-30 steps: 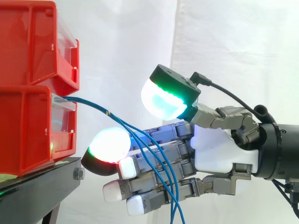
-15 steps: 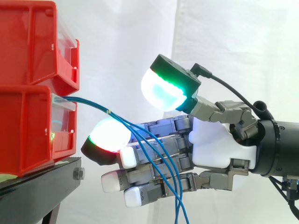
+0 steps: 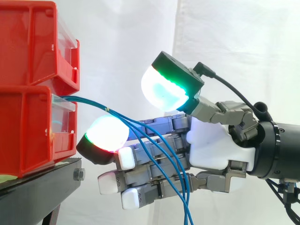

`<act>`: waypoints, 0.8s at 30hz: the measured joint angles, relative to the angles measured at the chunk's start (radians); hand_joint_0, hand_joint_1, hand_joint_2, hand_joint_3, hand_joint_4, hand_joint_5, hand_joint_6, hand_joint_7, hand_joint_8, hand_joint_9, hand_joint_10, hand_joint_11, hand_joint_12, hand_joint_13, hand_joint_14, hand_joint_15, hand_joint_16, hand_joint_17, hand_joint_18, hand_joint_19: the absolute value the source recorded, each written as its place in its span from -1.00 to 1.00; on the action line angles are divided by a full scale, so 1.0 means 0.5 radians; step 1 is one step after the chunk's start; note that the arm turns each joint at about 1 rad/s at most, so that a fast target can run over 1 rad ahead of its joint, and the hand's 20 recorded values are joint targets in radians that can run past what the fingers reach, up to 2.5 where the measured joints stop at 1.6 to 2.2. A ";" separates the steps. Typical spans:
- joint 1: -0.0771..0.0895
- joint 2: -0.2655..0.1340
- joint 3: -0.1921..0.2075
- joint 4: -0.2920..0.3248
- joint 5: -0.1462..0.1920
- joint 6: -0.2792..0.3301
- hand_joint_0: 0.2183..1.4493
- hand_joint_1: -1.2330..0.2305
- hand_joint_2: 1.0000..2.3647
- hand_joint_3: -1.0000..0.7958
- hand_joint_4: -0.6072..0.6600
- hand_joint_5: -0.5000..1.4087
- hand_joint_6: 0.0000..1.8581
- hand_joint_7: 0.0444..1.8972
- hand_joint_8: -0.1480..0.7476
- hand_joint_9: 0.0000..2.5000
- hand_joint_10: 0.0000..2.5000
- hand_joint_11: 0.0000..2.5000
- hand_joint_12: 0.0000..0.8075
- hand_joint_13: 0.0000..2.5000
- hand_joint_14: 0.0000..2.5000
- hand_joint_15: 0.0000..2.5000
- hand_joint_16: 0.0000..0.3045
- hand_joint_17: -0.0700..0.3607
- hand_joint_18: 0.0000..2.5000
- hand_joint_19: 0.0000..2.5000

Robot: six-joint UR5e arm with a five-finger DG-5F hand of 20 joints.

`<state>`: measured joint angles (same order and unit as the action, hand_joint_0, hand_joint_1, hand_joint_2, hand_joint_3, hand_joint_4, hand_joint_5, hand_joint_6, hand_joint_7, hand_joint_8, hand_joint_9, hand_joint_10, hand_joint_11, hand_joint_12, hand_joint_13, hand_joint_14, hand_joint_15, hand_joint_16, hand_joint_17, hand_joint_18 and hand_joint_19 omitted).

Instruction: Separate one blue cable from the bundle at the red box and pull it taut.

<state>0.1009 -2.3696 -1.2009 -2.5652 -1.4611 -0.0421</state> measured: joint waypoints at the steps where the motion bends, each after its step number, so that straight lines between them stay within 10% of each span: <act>1: -0.002 0.000 0.006 -0.010 -0.006 -0.002 -0.39 -0.24 -1.00 -0.44 0.24 -0.61 -0.46 0.29 0.00 -0.38 -0.98 -0.39 -0.04 -0.49 -0.98 -0.62 -0.67 -0.15 -0.57 -0.49; 24: -0.008 -0.001 0.017 0.031 -0.017 -0.011 -0.40 -0.15 -1.00 -0.44 0.22 -0.61 -0.25 0.12 0.03 -0.30 -0.98 -0.37 -0.03 -0.38 -0.98 -0.56 -0.66 -0.14 -0.49 -0.45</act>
<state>0.0967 -2.3701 -1.1923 -2.5495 -1.4696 -0.0475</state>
